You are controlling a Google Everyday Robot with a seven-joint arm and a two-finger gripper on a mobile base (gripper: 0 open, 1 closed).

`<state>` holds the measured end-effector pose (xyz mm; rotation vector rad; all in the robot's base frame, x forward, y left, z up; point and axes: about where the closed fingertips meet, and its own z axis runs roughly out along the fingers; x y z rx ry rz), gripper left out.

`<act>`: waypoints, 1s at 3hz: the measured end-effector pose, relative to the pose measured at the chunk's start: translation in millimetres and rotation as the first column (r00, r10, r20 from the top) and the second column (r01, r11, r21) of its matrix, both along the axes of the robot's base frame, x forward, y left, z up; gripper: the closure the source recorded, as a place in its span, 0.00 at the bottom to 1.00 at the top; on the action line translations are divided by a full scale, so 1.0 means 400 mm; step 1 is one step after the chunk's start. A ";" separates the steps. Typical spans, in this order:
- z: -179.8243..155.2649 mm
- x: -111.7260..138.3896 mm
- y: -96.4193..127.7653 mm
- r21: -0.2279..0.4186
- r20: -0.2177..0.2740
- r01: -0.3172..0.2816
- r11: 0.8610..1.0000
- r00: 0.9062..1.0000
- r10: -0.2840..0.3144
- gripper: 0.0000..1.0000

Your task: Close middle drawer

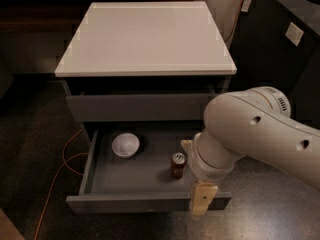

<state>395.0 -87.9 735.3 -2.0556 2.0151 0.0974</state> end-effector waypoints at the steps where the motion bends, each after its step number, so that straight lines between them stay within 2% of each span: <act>1: 0.000 0.000 0.000 0.000 0.000 0.000 1.000 1.000 0.000 0.00; 2: -0.026 0.002 0.020 -0.026 -0.002 -0.017 1.000 1.000 0.017 0.00; 3: -0.113 0.010 0.060 -0.046 0.023 -0.064 0.997 0.998 0.065 0.00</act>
Offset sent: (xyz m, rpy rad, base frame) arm 0.0036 0.0247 -0.0346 -0.0754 0.0130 0.0501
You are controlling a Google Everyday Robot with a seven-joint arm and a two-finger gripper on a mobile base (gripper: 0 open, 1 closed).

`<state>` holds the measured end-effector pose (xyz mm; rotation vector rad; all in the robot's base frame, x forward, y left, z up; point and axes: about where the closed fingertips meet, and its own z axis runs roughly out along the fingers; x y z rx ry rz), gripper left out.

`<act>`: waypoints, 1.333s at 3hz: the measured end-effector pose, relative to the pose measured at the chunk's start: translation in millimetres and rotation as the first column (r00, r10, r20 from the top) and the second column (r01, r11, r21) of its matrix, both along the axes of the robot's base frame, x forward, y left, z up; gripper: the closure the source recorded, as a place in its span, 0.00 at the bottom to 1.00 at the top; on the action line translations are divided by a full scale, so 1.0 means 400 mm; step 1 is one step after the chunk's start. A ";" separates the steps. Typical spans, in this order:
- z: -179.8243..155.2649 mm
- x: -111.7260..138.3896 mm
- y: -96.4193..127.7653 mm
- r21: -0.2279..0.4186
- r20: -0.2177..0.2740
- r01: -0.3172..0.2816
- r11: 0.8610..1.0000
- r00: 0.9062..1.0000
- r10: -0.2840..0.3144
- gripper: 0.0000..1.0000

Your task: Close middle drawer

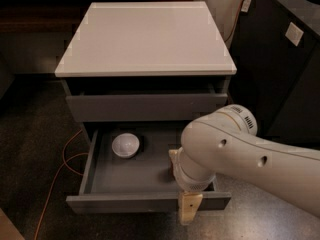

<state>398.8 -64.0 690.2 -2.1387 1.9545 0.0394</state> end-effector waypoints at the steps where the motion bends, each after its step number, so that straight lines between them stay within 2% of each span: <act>1: -0.074 0.021 0.032 0.014 0.027 -0.027 1.000 0.999 0.027 0.00; 2: -0.156 0.032 0.060 0.031 0.035 -0.051 0.998 0.998 0.050 0.15; 3: -0.277 0.059 0.088 0.082 0.009 -0.074 0.994 0.997 0.073 0.47; 4: -0.343 0.070 0.099 0.119 -0.012 -0.092 0.989 0.996 0.094 0.68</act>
Offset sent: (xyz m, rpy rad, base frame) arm 0.0202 0.0413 -0.1139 0.0674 -0.0394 0.0787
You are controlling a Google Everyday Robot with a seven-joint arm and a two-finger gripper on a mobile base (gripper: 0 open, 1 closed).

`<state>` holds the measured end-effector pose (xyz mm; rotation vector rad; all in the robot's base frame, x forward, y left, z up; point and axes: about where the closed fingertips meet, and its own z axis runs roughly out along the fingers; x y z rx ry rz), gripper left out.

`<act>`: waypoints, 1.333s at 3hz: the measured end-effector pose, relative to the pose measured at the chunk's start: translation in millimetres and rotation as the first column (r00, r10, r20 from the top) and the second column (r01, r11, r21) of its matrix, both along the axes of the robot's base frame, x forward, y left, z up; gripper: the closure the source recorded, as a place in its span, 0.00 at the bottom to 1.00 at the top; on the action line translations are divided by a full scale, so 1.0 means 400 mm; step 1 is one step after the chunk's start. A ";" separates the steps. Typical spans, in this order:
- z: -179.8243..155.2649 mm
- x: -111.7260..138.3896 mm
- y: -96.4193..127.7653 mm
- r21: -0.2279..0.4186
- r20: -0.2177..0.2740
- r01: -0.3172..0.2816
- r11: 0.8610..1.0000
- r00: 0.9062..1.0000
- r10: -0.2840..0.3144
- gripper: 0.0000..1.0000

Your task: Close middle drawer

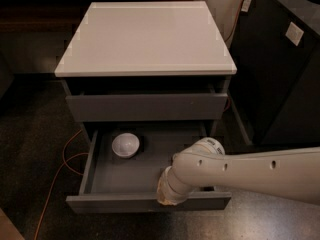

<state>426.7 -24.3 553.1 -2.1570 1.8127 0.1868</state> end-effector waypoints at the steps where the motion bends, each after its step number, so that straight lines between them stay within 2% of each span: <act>1: -0.106 -0.004 0.005 0.046 -0.034 -0.024 0.999 0.999 0.025 0.98; 3: -0.239 -0.014 0.016 0.093 -0.063 -0.026 0.995 0.997 0.032 1.00; 4: -0.280 -0.018 0.010 0.076 -0.061 -0.024 0.997 0.998 0.029 1.00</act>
Offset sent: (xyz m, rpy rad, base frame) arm -0.0039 0.0076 -0.0919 0.1095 0.0649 0.0325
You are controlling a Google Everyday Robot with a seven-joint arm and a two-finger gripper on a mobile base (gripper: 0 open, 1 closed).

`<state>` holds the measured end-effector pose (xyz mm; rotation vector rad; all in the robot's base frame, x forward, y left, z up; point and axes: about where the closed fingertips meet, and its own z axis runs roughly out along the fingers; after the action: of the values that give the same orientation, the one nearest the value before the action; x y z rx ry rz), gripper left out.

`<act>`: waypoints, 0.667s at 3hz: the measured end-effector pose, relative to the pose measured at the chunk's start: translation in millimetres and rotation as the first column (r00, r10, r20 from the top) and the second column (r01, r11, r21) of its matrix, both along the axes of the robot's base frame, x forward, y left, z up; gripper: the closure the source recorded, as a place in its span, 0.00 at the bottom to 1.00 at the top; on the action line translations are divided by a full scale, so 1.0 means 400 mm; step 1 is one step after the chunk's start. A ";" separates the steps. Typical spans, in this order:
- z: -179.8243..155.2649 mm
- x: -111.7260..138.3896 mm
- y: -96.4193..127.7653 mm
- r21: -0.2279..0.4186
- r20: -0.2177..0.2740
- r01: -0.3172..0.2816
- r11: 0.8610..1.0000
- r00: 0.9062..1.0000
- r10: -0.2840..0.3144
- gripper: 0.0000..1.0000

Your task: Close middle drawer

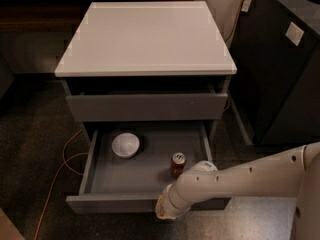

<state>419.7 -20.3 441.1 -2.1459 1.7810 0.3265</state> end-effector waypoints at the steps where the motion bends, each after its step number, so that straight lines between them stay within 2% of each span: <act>1: -0.025 0.015 -0.014 -0.025 0.022 0.023 0.999 1.000 -0.022 1.00; 2: -0.034 0.049 -0.033 -0.036 0.046 0.086 0.996 0.995 -0.084 1.00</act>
Offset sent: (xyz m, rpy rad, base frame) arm 0.0306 -0.0129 -0.0250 -0.0558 -0.0807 -0.1645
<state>439.5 -33.4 427.4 -2.0789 1.8608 0.2234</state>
